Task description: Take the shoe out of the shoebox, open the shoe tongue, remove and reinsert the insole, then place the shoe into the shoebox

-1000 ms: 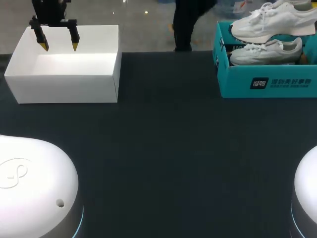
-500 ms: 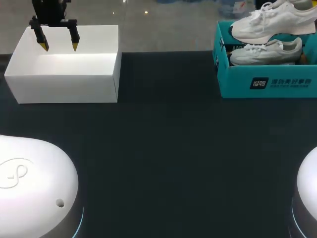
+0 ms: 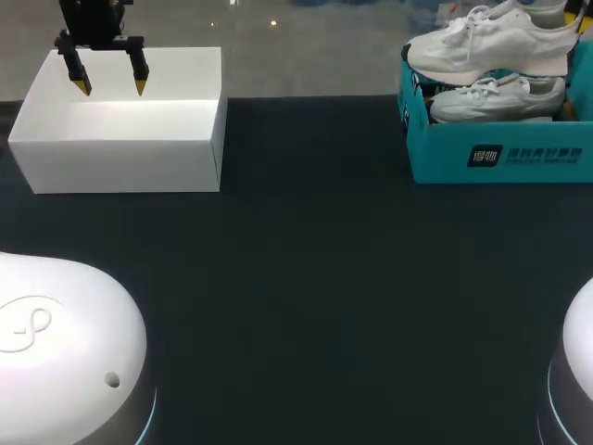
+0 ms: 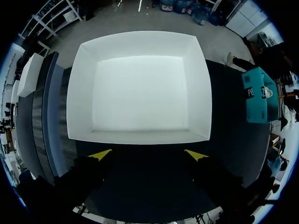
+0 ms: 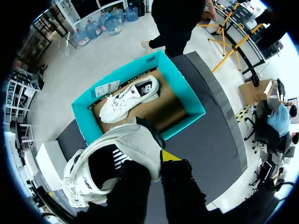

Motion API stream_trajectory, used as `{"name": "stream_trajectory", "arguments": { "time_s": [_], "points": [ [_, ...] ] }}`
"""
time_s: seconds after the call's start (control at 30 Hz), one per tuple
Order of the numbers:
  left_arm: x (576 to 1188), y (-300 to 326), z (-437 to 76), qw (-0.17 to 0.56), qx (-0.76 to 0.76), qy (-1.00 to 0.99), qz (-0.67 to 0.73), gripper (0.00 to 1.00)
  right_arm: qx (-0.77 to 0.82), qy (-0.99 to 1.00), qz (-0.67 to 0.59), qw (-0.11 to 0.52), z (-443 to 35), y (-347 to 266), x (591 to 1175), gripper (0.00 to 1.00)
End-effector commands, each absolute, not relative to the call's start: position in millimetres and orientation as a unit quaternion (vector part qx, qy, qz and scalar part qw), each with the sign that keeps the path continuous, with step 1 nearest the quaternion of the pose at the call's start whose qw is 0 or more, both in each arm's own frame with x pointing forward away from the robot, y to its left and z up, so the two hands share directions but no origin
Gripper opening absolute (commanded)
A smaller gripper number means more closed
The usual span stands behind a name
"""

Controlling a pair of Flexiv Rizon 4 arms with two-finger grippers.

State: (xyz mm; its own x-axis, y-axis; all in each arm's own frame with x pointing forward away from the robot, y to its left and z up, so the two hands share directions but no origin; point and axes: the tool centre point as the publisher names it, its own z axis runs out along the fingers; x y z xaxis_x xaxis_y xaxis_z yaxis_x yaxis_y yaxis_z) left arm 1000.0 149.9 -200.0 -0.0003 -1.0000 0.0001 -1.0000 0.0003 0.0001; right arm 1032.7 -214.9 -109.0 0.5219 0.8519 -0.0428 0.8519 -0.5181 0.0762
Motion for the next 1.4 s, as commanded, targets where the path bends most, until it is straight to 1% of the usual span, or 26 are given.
{"name": "stream_trajectory", "arguments": {
  "time_s": [0.03,0.27,0.43,0.73,0.97,1.17,1.4],
  "points": [
    [1000,150,-200,0.0,0.707,-0.707,0.0,1.0,0.872,0.483,0.034,0.074,-119,-188,986,0.0],
    [1000,150,-200,0.0,0.707,-0.707,0.0,1.0,0.874,0.48,0.037,0.065,-136,-133,953,0.0],
    [1000,150,-200,0.0,0.707,-0.707,0.0,1.0,0.876,0.476,0.037,0.067,-143,-98,927,0.0],
    [1000,150,-200,0.0,0.707,-0.707,0.0,1.0,0.889,0.454,0.032,0.05,-151,-35,875,0.0],
    [1000,150,-200,0.0,0.707,-0.707,0.0,1.0,0.884,0.465,0.006,0.048,-164,21,842,0.0],
    [1000,150,-200,0.0,0.707,-0.707,0.0,1.0,0.891,0.452,0.003,0.03,-180,57,810,0.0],
    [1000,150,-200,0.0,0.707,-0.707,0.0,1.0,0.896,0.442,-0.005,0.036,-197,86,771,0.0]
  ]
}}
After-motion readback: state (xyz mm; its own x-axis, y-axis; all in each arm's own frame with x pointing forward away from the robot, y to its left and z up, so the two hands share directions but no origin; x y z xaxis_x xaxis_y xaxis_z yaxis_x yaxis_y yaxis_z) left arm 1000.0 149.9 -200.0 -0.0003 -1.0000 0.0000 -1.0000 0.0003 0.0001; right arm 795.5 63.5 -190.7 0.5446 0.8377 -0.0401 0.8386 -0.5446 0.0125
